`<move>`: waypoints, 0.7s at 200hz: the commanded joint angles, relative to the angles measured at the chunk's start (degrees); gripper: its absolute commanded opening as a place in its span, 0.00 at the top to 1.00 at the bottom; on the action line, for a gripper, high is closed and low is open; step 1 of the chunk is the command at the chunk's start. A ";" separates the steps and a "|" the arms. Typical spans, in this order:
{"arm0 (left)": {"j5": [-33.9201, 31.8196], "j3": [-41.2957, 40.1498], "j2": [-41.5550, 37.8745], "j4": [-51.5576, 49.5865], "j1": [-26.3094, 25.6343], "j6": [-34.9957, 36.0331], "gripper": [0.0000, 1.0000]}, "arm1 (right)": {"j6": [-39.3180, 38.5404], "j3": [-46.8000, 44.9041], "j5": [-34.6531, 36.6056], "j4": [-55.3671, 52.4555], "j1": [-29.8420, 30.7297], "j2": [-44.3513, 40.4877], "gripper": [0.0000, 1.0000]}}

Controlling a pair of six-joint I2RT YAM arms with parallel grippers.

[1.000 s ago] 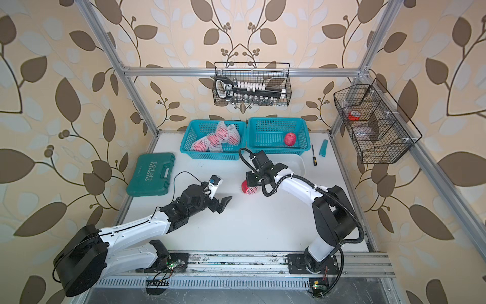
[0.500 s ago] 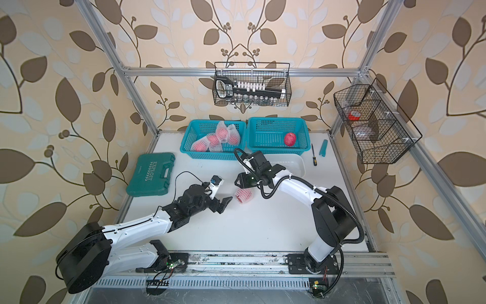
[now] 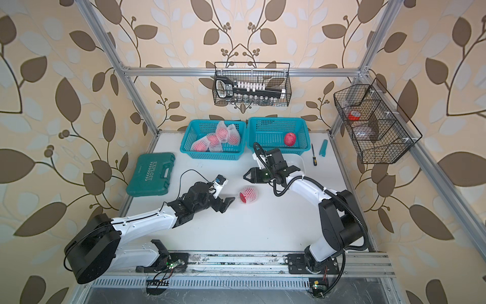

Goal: Remove foam nets from apples
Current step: Remove the foam net from the apple.

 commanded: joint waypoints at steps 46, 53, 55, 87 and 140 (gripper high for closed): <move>2.28 2.40 3.05 0.54 -0.40 0.14 0.09 | -2.69 -3.59 -1.86 0.41 -0.52 2.54 0.49; 2.22 2.45 3.09 0.45 -0.36 0.13 0.09 | -2.82 -3.59 -2.56 0.68 -0.48 3.28 0.49; 2.16 2.44 3.10 0.43 -0.38 0.16 0.09 | -2.81 -3.55 -2.80 0.77 -0.50 3.47 0.49; 1.69 1.43 2.54 0.84 -0.36 -0.09 0.09 | -3.29 -3.77 -5.69 1.44 -0.43 5.82 0.49; 1.42 1.62 2.87 0.65 -0.38 0.04 0.09 | -1.99 -4.82 -6.85 3.81 -0.39 7.18 0.53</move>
